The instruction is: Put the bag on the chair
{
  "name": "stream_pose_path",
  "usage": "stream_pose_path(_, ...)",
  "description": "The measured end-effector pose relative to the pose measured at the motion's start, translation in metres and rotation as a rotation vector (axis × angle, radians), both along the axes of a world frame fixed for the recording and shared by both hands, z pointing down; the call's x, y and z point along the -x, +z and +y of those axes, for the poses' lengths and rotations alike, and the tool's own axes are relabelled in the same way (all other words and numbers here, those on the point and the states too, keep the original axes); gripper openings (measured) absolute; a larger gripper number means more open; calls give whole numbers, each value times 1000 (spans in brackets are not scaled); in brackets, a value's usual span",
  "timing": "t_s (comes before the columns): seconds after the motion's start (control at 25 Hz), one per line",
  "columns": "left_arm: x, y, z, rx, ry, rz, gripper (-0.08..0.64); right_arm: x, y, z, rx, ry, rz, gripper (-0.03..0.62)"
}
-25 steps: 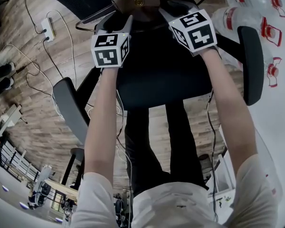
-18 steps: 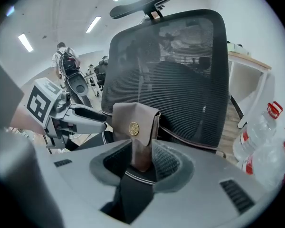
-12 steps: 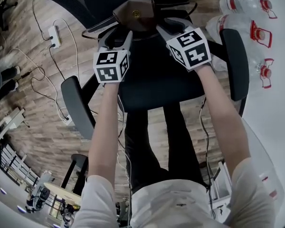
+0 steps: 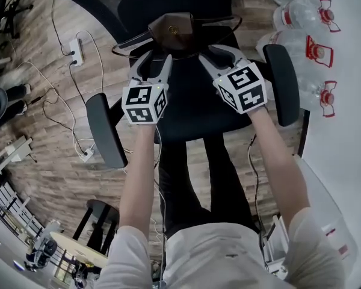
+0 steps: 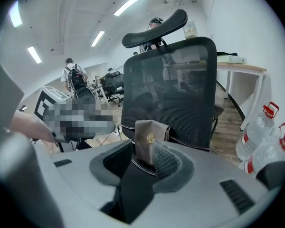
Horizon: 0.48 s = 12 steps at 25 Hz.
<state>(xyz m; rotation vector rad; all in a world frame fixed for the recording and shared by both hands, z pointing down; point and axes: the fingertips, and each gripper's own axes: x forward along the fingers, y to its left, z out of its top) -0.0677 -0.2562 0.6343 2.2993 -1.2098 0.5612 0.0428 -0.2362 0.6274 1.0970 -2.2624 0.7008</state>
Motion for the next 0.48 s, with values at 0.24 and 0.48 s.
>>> stream_pose_path(0.24,-10,-40,28,-23,-4,36,176,2,-36,24,-34,-30,-25,135)
stream_pose_path(0.48,-14,-82,53,-43,-9,57,176,2,-70,46,-48,-55,-41,135)
